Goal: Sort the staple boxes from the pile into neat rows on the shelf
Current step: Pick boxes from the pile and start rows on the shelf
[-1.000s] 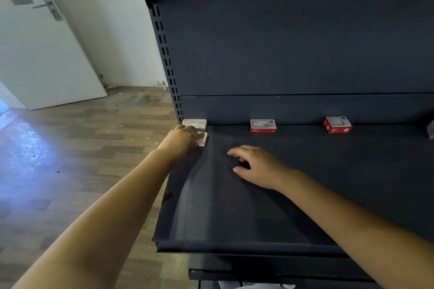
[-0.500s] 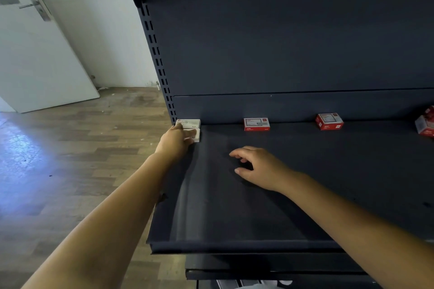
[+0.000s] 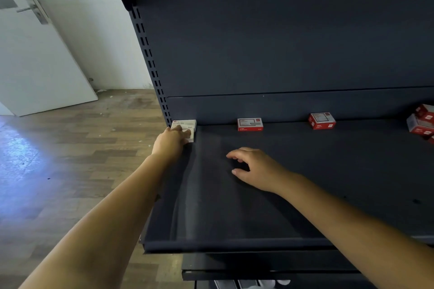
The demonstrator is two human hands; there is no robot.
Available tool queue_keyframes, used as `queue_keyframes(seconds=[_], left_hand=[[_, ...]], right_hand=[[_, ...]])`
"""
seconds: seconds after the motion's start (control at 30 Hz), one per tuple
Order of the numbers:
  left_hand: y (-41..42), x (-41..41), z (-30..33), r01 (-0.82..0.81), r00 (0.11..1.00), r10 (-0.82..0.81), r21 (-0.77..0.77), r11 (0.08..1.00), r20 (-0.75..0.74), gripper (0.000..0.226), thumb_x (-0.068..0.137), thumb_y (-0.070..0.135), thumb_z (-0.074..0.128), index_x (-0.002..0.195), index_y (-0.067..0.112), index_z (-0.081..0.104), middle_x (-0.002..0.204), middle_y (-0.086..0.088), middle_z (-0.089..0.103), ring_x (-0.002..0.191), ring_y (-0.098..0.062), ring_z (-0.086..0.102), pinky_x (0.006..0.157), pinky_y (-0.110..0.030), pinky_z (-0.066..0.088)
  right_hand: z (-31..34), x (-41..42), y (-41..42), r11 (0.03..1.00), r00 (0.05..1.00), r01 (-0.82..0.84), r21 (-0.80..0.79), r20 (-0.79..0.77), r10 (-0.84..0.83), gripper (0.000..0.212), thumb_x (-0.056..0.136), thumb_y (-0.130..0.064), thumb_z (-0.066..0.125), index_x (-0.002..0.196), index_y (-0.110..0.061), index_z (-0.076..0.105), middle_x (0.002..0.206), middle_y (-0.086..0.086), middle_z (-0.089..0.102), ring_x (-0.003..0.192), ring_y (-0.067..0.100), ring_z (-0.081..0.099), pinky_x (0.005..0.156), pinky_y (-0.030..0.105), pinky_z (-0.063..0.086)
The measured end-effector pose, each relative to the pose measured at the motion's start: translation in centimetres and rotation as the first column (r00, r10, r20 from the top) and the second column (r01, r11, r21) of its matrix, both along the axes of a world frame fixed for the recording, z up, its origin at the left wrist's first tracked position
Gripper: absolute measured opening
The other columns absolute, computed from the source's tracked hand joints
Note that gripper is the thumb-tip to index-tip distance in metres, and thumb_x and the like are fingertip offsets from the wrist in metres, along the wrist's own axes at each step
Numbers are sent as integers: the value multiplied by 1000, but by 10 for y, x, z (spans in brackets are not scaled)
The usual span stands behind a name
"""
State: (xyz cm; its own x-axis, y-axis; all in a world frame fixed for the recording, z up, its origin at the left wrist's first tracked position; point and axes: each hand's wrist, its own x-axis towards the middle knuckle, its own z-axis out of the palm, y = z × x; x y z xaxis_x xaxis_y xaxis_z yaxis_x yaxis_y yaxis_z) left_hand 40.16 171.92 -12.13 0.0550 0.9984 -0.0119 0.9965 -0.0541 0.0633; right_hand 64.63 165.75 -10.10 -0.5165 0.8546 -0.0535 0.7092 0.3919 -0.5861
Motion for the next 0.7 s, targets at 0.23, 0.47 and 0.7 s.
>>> queue_keyframes(seconds=[0.23, 0.47, 0.7], left_hand=[[-4, 0, 0, 23, 999, -24, 27, 999, 48, 25, 96, 17, 45, 117, 13, 58, 117, -8, 51, 111, -29, 46, 79, -41, 45], [1, 5, 1, -2, 1000, 3, -31, 1000, 18, 24, 95, 7, 42, 112, 15, 57, 120, -7, 48, 121, -33, 40, 92, -41, 41], [-16, 34, 16, -18, 999, 17, -35, 999, -28, 49, 98, 26, 42, 145, 22, 30, 157, -4, 10, 145, -27, -2, 114, -47, 14]], right_hand=[[-5, 10, -1, 1000, 1000, 4, -29, 10, -4, 42, 92, -22, 55, 132, -20, 47, 128, -7, 49, 115, 7, 46, 97, 22, 39], [-6, 9, 1, 1000, 1000, 2, -27, 6, -2, 41, 92, -21, 55, 132, -19, 48, 129, -6, 49, 114, 6, 46, 95, 19, 37], [-1, 13, -4, 993, 998, 38, 112, 47, -44, 45, 94, -22, 50, 138, -19, 40, 136, -8, 42, 122, 10, 42, 98, 24, 38]])
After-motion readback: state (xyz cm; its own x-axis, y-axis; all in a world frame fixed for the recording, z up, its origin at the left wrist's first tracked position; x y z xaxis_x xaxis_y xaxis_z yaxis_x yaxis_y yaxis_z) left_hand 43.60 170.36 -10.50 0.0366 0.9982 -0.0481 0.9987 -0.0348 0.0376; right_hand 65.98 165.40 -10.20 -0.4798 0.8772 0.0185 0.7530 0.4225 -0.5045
